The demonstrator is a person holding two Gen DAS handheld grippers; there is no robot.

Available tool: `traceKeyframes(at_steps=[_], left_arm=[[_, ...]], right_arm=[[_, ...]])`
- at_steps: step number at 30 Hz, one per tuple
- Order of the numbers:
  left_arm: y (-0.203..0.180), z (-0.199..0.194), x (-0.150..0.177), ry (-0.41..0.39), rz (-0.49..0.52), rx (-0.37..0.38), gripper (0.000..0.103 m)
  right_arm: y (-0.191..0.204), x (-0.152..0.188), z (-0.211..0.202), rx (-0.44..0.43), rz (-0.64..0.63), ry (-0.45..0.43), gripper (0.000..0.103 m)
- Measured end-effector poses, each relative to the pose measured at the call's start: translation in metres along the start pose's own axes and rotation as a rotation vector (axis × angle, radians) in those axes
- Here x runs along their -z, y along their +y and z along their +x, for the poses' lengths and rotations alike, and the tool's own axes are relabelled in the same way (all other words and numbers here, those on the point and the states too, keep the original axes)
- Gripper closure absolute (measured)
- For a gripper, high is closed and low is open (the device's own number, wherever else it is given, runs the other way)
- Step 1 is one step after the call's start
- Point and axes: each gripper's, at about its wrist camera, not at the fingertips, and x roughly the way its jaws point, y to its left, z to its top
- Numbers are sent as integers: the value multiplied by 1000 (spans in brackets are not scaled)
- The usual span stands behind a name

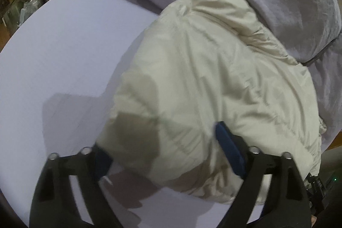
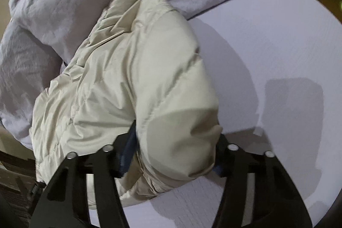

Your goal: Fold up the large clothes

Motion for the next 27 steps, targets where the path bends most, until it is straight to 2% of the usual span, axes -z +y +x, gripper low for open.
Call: traceKeyframes(at_steps=[4, 6, 9, 11, 16, 27], left_arm=[[-7, -6, -3, -39, -6, -15, 45], [-9, -12, 0, -62, -7, -17, 60], [-10, -24, 4, -98, 12, -12, 71], [-7, -35, 8, -124, 24, -9, 75], [1, -63, 15, -159, 47, -8, 77], [79, -109, 65, -170, 19, 15, 77]], right_arm=[[14, 2, -4, 28, -40, -15, 64], [19, 4, -5, 32, -52, -24, 69], [26, 7, -9, 32, -60, -39, 73], [28, 13, -14, 22, -61, -46, 74], [24, 38, -26, -12, -61, -47, 75], [19, 107, -48, -79, -93, -38, 75]])
